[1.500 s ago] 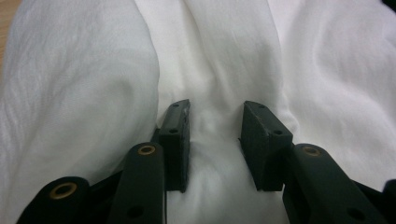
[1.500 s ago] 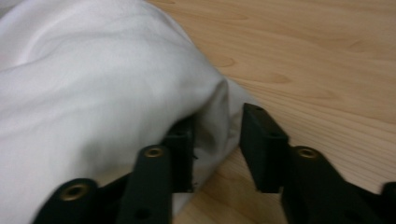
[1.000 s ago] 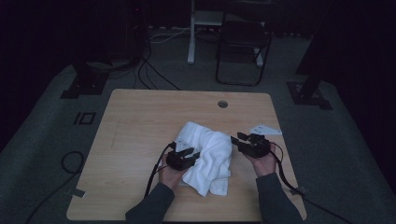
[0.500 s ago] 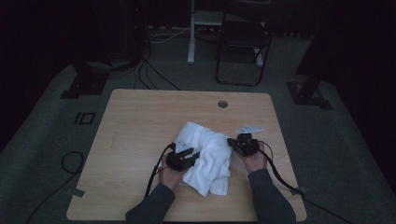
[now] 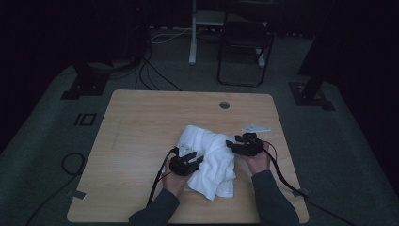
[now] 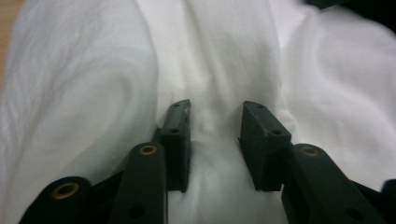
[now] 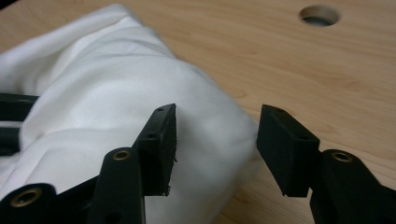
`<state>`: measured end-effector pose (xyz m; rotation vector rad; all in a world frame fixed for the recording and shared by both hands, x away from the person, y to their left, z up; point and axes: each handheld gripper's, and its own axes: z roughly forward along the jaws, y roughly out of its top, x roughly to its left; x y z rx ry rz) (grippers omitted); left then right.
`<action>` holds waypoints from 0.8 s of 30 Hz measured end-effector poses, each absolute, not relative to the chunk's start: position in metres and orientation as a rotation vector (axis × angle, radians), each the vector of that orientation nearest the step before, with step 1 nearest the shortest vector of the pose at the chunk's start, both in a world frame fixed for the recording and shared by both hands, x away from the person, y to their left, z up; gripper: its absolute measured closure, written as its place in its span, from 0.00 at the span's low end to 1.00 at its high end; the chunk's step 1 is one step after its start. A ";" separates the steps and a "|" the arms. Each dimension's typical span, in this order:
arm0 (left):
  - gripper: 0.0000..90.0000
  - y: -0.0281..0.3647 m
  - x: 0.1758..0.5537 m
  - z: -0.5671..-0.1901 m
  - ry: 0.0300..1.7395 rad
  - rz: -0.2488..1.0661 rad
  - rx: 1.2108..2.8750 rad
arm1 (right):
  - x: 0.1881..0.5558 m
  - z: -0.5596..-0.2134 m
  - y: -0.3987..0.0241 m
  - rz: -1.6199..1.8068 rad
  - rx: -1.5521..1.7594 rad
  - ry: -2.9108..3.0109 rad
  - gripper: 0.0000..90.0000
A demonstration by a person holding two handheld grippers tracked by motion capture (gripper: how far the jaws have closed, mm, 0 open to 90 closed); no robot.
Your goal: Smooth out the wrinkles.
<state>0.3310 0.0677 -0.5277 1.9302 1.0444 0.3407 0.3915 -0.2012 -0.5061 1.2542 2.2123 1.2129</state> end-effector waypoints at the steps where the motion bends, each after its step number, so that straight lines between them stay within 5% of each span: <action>1: 0.64 0.070 0.329 -0.521 1.041 0.304 1.917 | 0.394 -0.508 -0.199 1.198 1.255 2.223 0.52; 5: 0.58 0.086 0.324 -0.486 0.973 0.293 1.865 | 0.399 -0.512 -0.195 1.198 1.252 2.262 0.81; 8: 0.57 0.104 0.334 -0.466 0.947 0.428 1.865 | 0.399 -0.512 -0.194 1.187 1.250 2.252 0.95; 12: 0.59 0.129 0.382 -0.467 1.054 0.539 1.846 | 0.397 -0.509 -0.196 1.191 1.244 2.222 0.97; 21: 0.60 0.126 0.442 -0.508 1.067 0.439 1.899 | 0.401 -0.510 -0.197 1.196 1.231 2.233 0.96; 23: 0.69 0.121 0.445 -0.515 1.061 0.415 1.917 | 0.401 -0.510 -0.197 1.198 1.224 2.236 0.96; 24: 0.82 0.118 0.448 -0.519 1.045 0.343 1.918 | 0.400 -0.510 -0.197 1.205 1.217 2.238 0.96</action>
